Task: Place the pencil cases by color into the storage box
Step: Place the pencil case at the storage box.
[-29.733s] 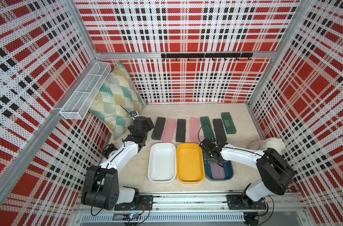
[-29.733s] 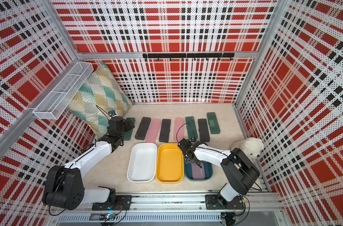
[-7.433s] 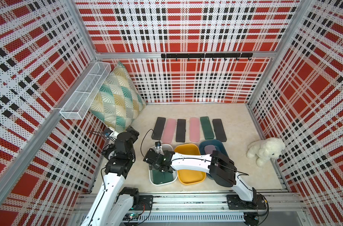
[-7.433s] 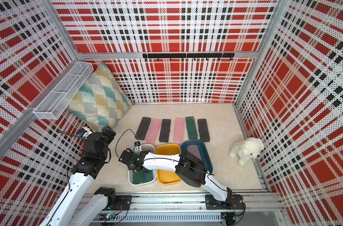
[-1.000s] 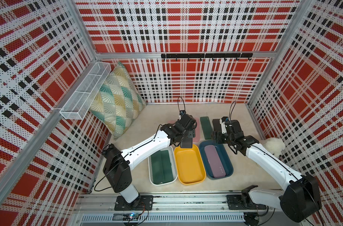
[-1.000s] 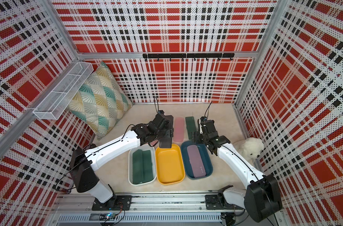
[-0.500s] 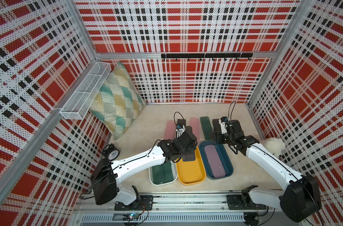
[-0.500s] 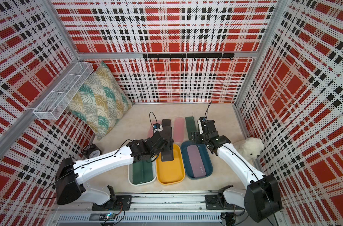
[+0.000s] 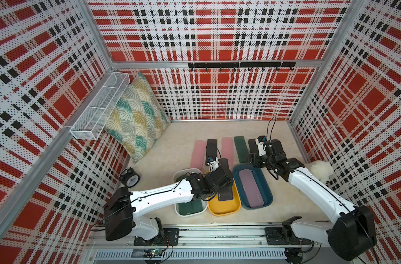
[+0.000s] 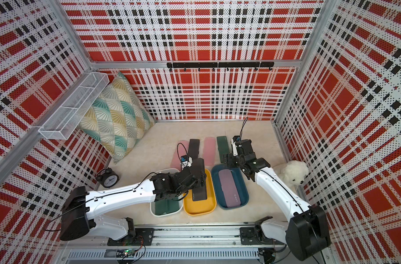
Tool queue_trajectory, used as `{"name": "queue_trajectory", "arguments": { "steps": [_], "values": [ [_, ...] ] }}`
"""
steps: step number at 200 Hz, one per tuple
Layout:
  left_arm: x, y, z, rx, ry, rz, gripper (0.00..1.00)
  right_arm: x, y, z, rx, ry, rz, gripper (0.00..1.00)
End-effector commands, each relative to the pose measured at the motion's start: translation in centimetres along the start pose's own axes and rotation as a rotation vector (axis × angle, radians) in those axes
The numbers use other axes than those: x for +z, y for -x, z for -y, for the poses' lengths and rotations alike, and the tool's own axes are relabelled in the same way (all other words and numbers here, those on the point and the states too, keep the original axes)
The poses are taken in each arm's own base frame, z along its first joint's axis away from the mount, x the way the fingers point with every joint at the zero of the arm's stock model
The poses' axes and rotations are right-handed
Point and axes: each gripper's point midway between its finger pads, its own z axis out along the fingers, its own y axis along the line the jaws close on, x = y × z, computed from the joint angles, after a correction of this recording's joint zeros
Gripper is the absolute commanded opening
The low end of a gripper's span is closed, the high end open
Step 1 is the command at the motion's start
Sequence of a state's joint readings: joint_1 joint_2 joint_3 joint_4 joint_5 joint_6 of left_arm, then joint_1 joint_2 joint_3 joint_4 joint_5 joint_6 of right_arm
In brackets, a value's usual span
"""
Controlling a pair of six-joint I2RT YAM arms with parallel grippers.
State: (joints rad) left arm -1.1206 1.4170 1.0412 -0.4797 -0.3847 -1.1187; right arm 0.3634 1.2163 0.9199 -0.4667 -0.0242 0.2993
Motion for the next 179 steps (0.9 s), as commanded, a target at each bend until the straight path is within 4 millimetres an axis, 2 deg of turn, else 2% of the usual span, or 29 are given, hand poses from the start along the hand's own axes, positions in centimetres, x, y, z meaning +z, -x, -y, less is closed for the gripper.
{"name": "queue_trajectory", "arguments": {
  "steps": [1, 179],
  "values": [
    [0.3, -0.3, 0.2, -0.04, -0.013, 0.003, 0.32, -0.9, 0.9, 0.0, -0.01, 0.008, 0.031, 0.9],
    [5.6, -4.5, -2.1, -0.037, 0.088, -0.13, 0.32, 0.0, -0.5, 0.4, -0.022, 0.014, 0.003, 0.9]
  ]
}}
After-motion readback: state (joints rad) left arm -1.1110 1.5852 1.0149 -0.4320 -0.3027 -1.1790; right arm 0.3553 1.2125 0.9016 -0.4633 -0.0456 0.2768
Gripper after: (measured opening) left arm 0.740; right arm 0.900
